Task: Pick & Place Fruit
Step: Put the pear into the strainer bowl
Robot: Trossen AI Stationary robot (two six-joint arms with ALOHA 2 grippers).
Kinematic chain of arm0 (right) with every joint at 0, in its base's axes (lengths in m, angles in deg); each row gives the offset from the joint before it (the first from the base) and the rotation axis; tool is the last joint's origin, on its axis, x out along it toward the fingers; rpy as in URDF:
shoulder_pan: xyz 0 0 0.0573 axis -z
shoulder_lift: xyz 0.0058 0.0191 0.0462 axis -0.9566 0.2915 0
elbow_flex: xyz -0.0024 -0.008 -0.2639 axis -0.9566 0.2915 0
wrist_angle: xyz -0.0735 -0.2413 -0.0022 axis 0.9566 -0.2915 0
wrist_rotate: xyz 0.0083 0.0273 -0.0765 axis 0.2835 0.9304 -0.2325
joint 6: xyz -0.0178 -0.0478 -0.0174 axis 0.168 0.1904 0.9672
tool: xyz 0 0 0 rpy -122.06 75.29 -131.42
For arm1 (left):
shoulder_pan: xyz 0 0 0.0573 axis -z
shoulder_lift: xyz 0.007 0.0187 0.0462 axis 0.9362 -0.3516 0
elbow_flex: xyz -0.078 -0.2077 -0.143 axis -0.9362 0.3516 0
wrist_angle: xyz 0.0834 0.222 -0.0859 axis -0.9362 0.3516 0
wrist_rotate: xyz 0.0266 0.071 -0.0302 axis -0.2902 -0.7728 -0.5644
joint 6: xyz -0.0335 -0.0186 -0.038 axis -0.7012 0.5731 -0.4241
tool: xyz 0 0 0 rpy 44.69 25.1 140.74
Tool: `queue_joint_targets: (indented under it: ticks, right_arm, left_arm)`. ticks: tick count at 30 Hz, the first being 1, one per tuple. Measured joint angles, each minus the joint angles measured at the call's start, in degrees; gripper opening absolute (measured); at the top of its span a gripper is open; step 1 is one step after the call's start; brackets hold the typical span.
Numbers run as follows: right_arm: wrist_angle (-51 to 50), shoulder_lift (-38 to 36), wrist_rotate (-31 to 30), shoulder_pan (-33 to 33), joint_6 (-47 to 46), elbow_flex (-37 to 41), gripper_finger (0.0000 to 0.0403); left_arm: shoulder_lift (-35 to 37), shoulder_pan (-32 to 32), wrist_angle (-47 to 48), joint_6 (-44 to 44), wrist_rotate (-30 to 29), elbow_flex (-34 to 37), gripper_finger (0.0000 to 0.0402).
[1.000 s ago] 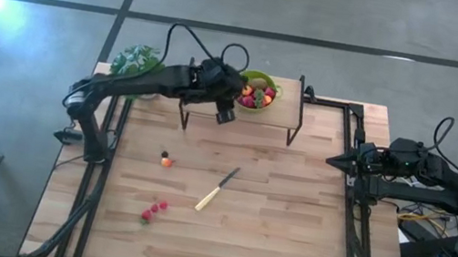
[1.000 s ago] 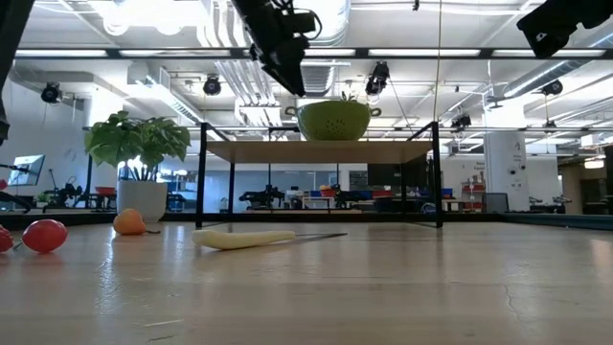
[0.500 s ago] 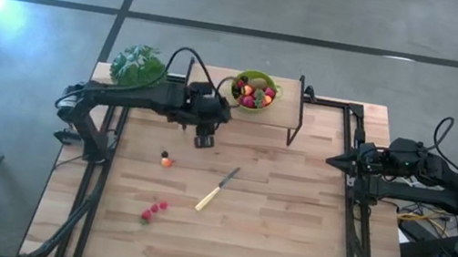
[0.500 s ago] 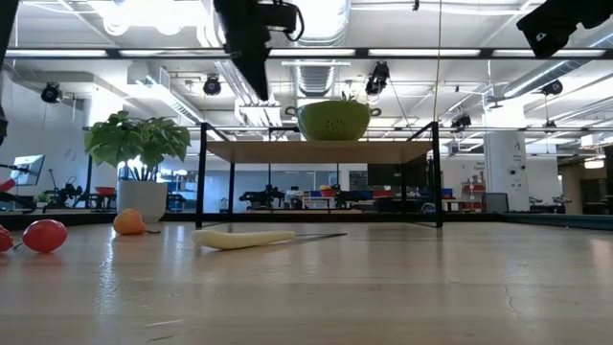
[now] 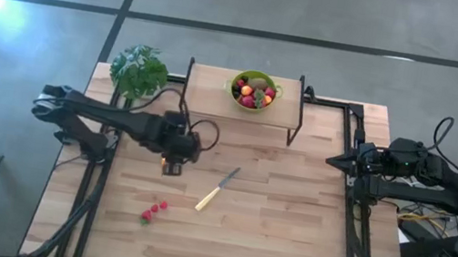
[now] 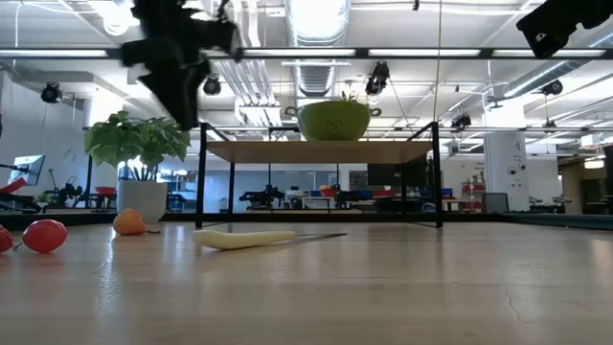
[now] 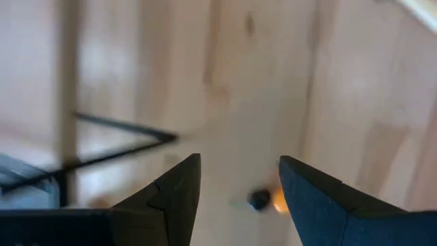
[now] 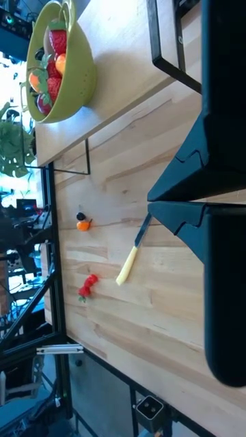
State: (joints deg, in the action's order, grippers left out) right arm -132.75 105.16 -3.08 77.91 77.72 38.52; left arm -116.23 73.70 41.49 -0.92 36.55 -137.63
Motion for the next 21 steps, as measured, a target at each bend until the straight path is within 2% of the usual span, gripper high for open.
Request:
queue_joint_targets:
  ticks: [4,9,16,21]
  right_arm:
    - [0.0,0.0,0.0,0.0,0.0,0.0,0.0008]
    - [0.0,0.0,0.0,0.0,0.0,0.0,0.0008]
    - [0.0,0.0,0.0,0.0,0.0,0.0,0.0008]
    - [0.0,0.0,0.0,0.0,0.0,0.0,0.0008]
  left_arm:
    - [3.9,2.2,-1.3,-3.0,2.0,7.8,0.0204]
    - [7.3,3.8,-4.3,-2.7,2.5,15.7,0.0204]
    - [8.6,4.1,-9.9,4.1,7.1,22.7,0.0204]
    - [7.8,4.1,-11.1,9.1,7.3,25.1,0.0204]
